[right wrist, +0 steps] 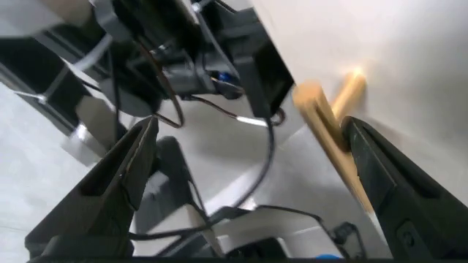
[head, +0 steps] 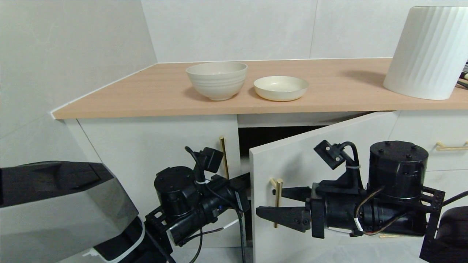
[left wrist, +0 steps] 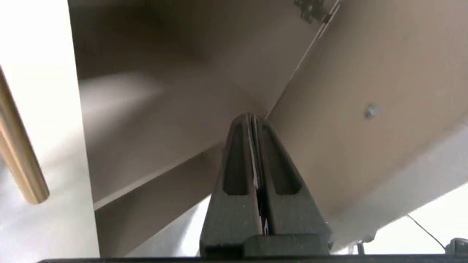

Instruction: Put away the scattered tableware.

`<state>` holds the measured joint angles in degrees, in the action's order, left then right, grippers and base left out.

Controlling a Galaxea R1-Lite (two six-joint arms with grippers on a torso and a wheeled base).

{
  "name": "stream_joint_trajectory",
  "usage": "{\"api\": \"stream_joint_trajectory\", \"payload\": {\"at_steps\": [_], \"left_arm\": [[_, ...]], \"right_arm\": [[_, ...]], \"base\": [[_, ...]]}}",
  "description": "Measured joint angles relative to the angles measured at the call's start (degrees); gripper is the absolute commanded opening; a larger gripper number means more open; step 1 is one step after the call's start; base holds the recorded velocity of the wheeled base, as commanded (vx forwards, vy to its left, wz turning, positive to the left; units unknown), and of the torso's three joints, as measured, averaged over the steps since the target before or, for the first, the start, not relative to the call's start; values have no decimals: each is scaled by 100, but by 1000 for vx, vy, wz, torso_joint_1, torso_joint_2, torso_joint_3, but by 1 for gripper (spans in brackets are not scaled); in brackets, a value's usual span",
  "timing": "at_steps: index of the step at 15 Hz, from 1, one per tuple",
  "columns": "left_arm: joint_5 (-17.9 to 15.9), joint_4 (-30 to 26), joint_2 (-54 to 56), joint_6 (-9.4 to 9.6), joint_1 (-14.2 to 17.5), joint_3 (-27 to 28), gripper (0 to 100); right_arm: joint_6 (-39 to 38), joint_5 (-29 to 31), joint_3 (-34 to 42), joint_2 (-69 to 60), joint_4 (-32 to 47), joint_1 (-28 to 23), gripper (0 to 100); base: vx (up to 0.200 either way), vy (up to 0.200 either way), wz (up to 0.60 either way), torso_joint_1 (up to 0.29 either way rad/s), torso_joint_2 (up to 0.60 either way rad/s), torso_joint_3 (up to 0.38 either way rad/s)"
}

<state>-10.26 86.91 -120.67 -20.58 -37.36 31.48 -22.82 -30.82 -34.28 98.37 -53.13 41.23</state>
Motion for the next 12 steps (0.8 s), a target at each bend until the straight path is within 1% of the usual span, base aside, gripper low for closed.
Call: {"api": "stream_joint_trajectory", "payload": {"at_steps": [4, 6, 7, 8, 9, 10, 12], "left_arm": [[-7, -30, 69, 33, -21, 30, 0], [11, -69, 122, 176, -15, 55, 0], [-5, -134, 135, 277, -23, 127, 0], [-2, -321, 146, 361, -20, 206, 0], [-5, -556, 168, 422, -20, 295, 0], [-16, -758, 210, 451, -15, 378, 0], [-38, -1022, 317, 455, 5, 510, 0]], "right_arm": [[137, 2, 471, -333, 57, -151, 100], [143, 83, 711, -514, 151, -207, 100], [143, 193, 840, -633, 307, -217, 100], [145, 406, 934, -774, 553, -196, 100], [145, 786, 1000, -914, 833, -105, 100], [145, 1347, 1034, -1047, 1019, 55, 100], [152, 2187, 1093, -1251, 1163, 433, 100]], "base": [[0, 0, 0, 0, 0, 0], [0, 0, 0, 0, 0, 0], [0, 0, 0, 0, 0, 0], [0, 0, 0, 0, 0, 0], [0, 0, 0, 0, 0, 0], [0, 0, 0, 0, 0, 0], [0, 0, 0, 0, 0, 0]]}}
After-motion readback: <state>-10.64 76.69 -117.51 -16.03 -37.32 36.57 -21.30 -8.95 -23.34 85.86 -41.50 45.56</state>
